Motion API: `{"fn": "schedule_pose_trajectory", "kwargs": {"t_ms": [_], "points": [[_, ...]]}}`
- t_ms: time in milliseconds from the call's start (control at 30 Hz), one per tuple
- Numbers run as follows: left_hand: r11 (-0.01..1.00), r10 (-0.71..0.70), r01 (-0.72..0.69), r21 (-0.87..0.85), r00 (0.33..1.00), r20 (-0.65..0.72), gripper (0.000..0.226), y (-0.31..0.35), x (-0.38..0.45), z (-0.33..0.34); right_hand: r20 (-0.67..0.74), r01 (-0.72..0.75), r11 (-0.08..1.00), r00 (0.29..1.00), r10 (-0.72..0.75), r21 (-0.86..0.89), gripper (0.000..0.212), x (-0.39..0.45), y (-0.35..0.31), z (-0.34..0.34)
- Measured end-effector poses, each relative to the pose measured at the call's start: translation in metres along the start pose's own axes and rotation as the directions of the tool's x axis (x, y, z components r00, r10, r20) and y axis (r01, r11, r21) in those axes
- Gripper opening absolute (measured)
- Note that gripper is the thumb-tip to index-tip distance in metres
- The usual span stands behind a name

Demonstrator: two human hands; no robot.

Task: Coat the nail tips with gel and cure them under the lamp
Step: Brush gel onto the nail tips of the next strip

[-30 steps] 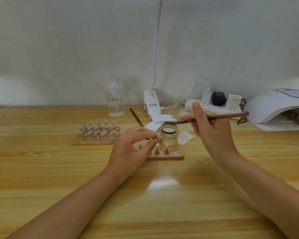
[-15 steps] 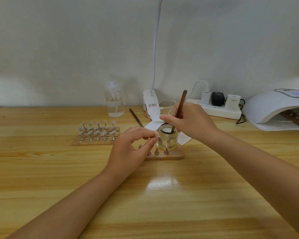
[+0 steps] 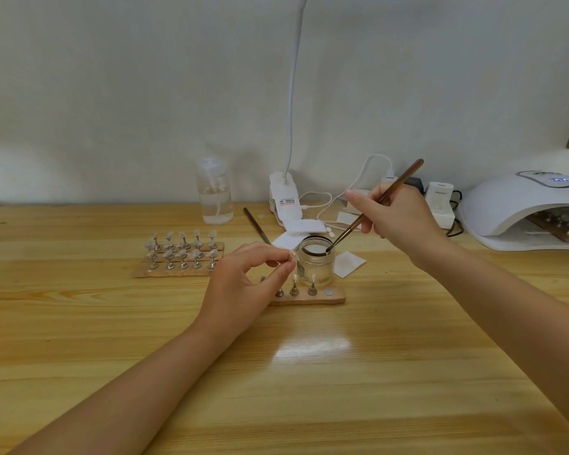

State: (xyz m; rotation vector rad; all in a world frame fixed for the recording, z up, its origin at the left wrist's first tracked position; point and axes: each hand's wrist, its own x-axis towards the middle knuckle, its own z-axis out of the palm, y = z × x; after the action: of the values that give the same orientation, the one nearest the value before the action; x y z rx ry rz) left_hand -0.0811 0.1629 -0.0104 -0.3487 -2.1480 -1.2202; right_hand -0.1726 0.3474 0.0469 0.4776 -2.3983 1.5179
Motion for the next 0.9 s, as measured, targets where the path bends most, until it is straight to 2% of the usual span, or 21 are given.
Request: {"fn": "schedule_pose_trajectory", "kwargs": {"t_ms": [467,733,900], "points": [[1.0,0.0,0.0,0.002,1.0,-0.005,0.018,-0.001,0.001,0.0,-0.058,-0.032,0.996,0.998,0.037,0.088,0.032,0.002,0.005,-0.012],[1.0,0.004,-0.004,0.013,1.0,-0.008,0.027,0.0,0.002,-0.001,-0.017,-0.086,0.988,0.996,0.089,0.129,0.029,-0.002,0.007,-0.006],[1.0,-0.004,0.005,0.025,1.0,-0.014,0.023,-0.002,0.002,0.0,-0.04,-0.087,0.987,0.995,0.093,0.134,0.03,-0.003,0.012,-0.012]]}}
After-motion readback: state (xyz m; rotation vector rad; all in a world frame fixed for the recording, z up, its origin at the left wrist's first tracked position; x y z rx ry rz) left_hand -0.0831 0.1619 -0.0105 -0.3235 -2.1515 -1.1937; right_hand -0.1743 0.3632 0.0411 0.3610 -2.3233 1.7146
